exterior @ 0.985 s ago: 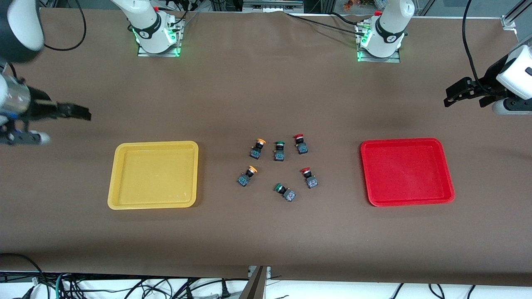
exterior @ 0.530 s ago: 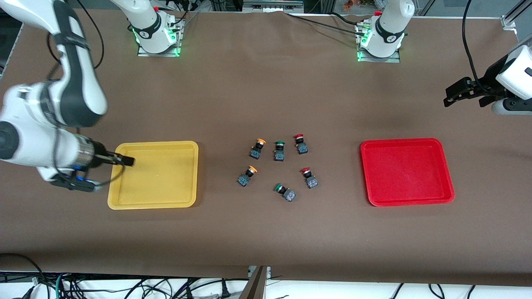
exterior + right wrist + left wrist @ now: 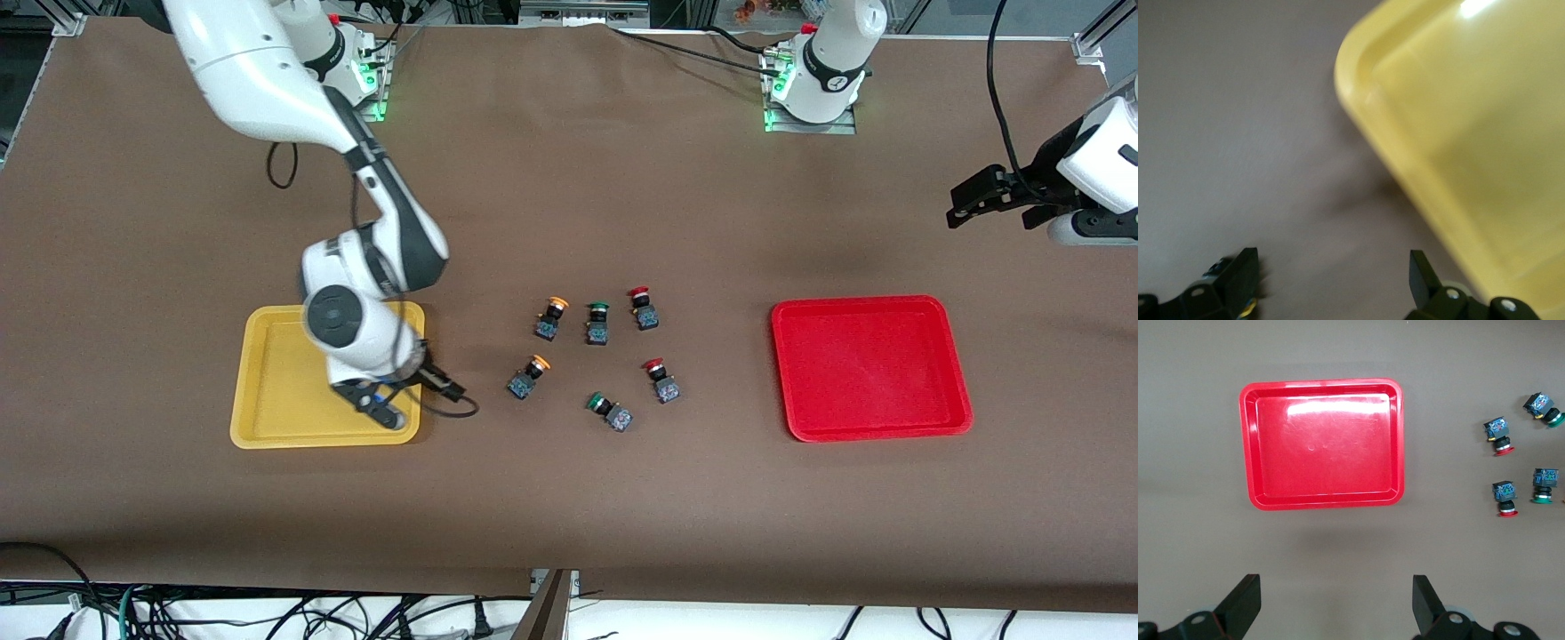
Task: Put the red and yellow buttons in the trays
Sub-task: 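Reach the right gripper past the yellow tray toward an orange-capped button, then grasp the orange button with the right gripper while the left gripper reaches red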
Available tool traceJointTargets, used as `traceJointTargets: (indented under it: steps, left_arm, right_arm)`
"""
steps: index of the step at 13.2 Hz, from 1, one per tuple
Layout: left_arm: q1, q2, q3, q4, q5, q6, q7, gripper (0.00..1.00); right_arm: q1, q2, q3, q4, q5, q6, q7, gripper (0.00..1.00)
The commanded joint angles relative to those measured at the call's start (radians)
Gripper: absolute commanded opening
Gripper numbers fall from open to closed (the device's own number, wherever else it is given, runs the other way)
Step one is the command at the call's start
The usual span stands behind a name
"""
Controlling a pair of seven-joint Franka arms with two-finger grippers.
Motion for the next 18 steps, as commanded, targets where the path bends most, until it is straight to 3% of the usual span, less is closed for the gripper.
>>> traceJointTargets:
  steps: [1,5,10,11,13,14,15,18]
  left_arm:
    - [-0.026,0.040,-0.048,0.025,0.011,-0.008,0.005,1.00]
    - [-0.032,0.156,-0.197,0.036,0.004,0.134,-0.151,1.00]
    - [-0.099,0.475,-0.216,0.043,-0.041,0.444,-0.258,1.00]
    - [-0.121,0.538,-0.216,0.046,-0.045,0.491,-0.360,1.00]
    - [-0.162,0.654,-0.216,0.116,-0.053,0.556,-0.520,1.00]
    - [-0.188,0.704,-0.216,0.159,-0.047,0.558,-0.553,1.00]
    - [-0.205,0.739,-0.213,0.193,-0.050,0.561,-0.594,1.00]
    - [-0.256,0.825,-0.205,0.229,-0.042,0.605,-0.693,1.00]
  right_arm:
    - [0.058,0.034,-0.011,0.018,-0.005,0.073,0.147,1.00]
    - [0.121,0.071,-0.016,0.021,-0.007,0.179,0.267,1.00]
    - [0.167,0.151,-0.031,0.102,-0.033,0.217,0.315,1.00]
    - [0.170,0.158,-0.037,0.107,-0.036,0.217,0.317,0.88]
    - [0.170,0.160,-0.037,0.105,-0.065,0.217,0.311,0.23]
    - [0.168,0.162,-0.037,0.105,-0.066,0.217,0.306,0.07]
    - [0.168,0.162,-0.037,0.105,-0.068,0.217,0.303,0.00]
    - [0.152,0.122,-0.052,0.109,-0.089,0.127,0.217,0.00]
